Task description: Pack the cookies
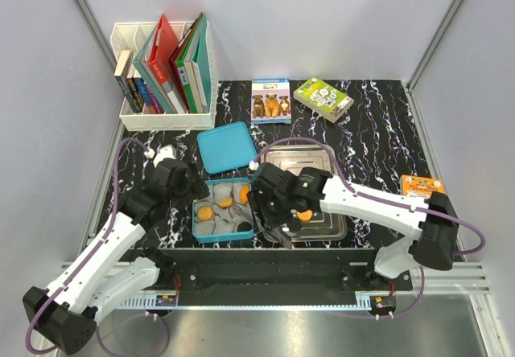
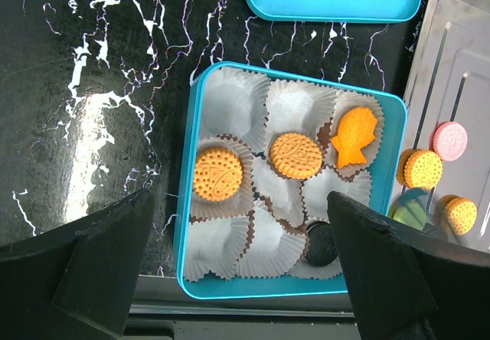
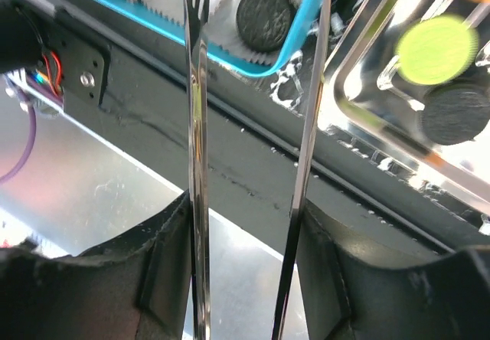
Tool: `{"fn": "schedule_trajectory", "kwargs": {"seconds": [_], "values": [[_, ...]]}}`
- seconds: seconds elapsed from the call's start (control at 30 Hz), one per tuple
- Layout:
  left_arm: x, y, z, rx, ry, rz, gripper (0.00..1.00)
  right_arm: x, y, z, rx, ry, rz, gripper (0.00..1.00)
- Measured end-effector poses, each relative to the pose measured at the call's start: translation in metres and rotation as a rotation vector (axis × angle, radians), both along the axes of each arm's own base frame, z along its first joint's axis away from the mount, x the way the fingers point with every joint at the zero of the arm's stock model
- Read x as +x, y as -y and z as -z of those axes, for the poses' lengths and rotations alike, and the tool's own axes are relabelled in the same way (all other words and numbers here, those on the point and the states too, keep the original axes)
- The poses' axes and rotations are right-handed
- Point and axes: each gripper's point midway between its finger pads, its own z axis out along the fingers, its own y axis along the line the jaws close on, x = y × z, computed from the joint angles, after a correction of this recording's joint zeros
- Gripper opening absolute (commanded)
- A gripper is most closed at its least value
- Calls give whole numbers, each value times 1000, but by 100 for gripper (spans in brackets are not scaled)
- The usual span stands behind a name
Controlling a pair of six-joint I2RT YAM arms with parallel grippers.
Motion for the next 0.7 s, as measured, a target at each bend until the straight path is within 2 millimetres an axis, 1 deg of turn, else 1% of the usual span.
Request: {"fn": "schedule_trajectory", "kwargs": {"seconds": [0.07, 0.23, 0.37, 0.43, 0.5, 0.6, 0.63, 0.7], "values": [[0, 0, 0, 0, 0, 0, 99, 4, 4, -10, 13, 36, 20, 56], [0, 1, 2, 2, -9, 3, 99, 17, 20, -44, 82, 128, 98, 56], [1, 3, 6, 5, -25, 15, 99, 32, 36, -60, 109, 181, 190, 52], [2, 5, 8, 9, -34, 23, 99, 44, 51, -59, 104, 198, 260, 50], [3, 7, 11, 15, -49, 33, 99, 57, 69, -54, 89, 205, 340, 49], [4, 9, 17, 23, -69, 43, 99, 71, 95, -41, 57, 214, 451, 43], [4, 9, 17, 24, -72, 45, 99, 74, 103, -36, 46, 215, 486, 40], [5, 10, 18, 24, -78, 48, 99, 80, 113, -29, 31, 222, 535, 34]]}}
